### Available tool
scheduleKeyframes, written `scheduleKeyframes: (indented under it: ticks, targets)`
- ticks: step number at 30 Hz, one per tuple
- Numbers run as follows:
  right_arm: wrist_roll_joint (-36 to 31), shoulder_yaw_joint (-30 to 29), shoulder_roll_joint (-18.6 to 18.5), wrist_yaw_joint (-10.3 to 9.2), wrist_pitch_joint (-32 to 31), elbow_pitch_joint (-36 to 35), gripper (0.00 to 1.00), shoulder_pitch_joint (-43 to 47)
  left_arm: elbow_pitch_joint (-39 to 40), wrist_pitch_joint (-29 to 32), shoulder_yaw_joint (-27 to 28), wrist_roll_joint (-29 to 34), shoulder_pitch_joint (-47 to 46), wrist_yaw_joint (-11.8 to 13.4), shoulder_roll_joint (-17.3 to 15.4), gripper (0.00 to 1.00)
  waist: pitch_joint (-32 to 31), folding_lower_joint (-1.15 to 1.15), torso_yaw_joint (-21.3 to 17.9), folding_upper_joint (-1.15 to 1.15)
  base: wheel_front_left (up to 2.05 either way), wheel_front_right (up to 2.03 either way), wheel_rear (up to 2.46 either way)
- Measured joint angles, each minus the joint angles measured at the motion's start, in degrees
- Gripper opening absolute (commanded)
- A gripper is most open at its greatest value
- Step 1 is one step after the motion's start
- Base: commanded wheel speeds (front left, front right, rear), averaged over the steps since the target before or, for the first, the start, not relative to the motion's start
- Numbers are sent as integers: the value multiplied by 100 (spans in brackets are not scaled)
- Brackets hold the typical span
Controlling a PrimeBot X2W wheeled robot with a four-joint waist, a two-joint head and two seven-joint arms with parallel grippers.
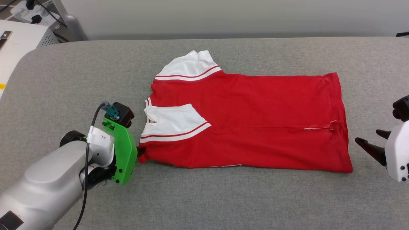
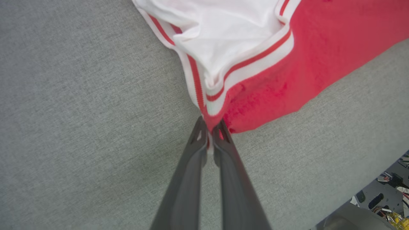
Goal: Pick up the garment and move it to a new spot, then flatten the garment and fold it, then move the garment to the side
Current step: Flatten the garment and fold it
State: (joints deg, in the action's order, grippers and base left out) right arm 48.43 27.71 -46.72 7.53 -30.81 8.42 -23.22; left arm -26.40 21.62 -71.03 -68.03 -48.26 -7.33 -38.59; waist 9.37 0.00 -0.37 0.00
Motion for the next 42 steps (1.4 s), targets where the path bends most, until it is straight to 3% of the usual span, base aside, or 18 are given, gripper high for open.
scheduleKeyframes:
  ticks: [7, 13, 18, 19, 20, 28, 35, 42]
  targets:
    - [123, 105, 330, 0, -343, 645, 100, -13, 176, -47, 29, 51, -91, 3, -41, 0, 177, 0, 58, 0, 0, 0, 0]
    - [253, 197, 860, 0, -79, 1425, 100, -57, 231, -97, 64, 49, -112, 10, -53, 0, 370, 0, 120, 0, 0, 0, 0]
    - [281, 348, 982, -1, 141, 1813, 100, -140, 215, -135, 62, 40, -90, 11, -52, 0, 435, 0, 184, 0, 0, 0, 0]
    - [290, 386, 983, -1, 191, 1849, 38, -157, 205, -149, 62, 26, -66, 11, -52, 0, 431, 0, 189, 0, 0, 0, 0]
    - [321, 419, 984, -1, 261, 1867, 0, -165, 189, -168, 62, 9, -27, 11, -53, 0, 420, 0, 189, 0, 0, 0, 0]
    - [352, 739, 835, -1, 829, 1726, 0, -141, 166, -358, 98, -193, 223, 11, -126, 0, 153, 0, 153, 0, 0, 0, 0]
    - [550, 731, 523, 0, 1092, 1222, 0, 212, 545, -460, 103, -225, 432, 11, -466, 0, -178, 0, 143, 0, 0, 0, 0]
    - [634, 485, 214, 0, 1118, 688, 0, 772, 1269, -474, 60, -237, 821, 210, -875, 0, -429, 0, 153, 0, 0, 0, 0]
